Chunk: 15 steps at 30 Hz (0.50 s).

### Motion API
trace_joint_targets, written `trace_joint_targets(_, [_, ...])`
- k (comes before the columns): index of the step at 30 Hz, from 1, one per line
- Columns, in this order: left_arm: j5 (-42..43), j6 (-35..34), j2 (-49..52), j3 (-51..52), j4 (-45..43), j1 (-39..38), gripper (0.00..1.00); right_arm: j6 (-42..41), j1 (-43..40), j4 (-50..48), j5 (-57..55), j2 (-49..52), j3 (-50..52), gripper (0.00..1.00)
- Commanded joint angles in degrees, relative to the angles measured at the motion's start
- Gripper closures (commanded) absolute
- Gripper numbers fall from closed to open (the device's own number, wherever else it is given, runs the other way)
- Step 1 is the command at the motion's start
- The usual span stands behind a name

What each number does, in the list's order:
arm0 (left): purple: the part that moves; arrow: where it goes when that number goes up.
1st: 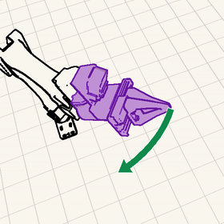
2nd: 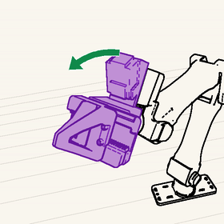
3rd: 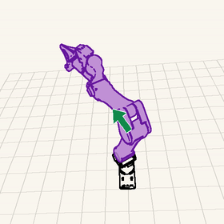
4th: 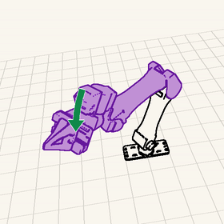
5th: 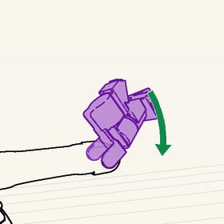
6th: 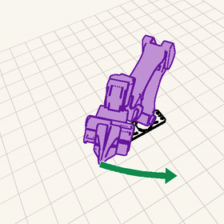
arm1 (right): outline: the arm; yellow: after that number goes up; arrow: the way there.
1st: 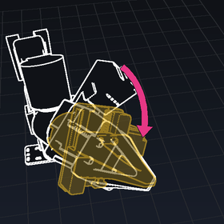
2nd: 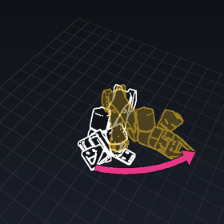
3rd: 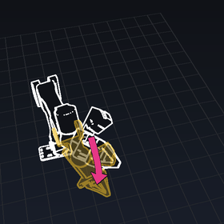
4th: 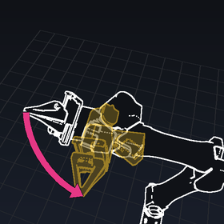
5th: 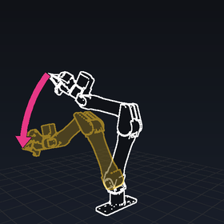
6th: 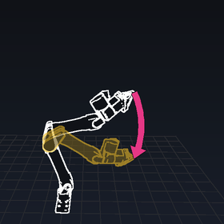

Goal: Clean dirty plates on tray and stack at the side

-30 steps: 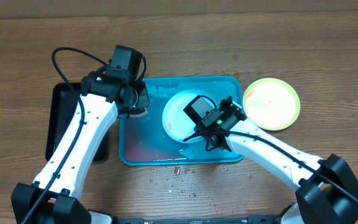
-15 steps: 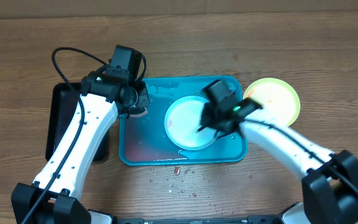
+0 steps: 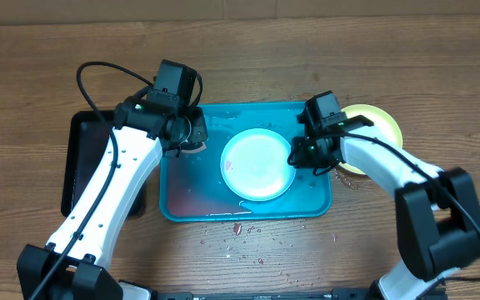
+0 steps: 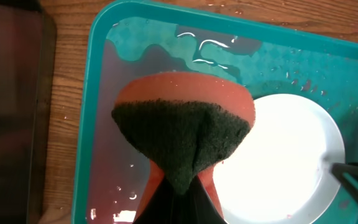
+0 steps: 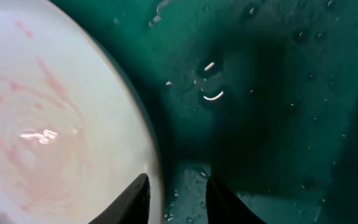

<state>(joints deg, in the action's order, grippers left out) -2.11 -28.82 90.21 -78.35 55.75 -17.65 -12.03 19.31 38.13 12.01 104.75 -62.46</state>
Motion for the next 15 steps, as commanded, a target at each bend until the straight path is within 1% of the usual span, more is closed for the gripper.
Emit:
trace_joint_targets(1, [0.61,-0.98,-0.55,0.20,-0.35,-0.55,0.96,3.58,0.28,-0.42,-0.61,0.94,-0.28,0.75])
trace_joint_targets(4, [0.68,-0.98,0.74,0.20,-0.35,-0.55,0.96,3.54,0.28,-0.46,-0.57,0.94,-0.28,0.89])
trace_joint_targets(5, [0.72,-0.98,1.33,0.20,-0.35,-0.59,0.96,3.52,0.28,-0.39,-0.57,0.94,-0.28,0.96])
trace_joint_targets(7, [0.70,-0.96,2.43,0.20,-0.35,-0.76,0.96,1.44,0.28,-0.04,-0.09,0.92,-0.42,0.96])
trace_joint_targets(11, [0.70,0.17,5.33,0.20,-0.35,-1.49,0.96,-3.52,0.35,4.98,2.34,0.92,-2.75,0.96])
trace_joint_targets(15, [0.72,0.57,7.69,0.20,-0.63,-2.01,0.96,-14.78,1.01,7.04,5.11,0.92,-3.89,0.96])
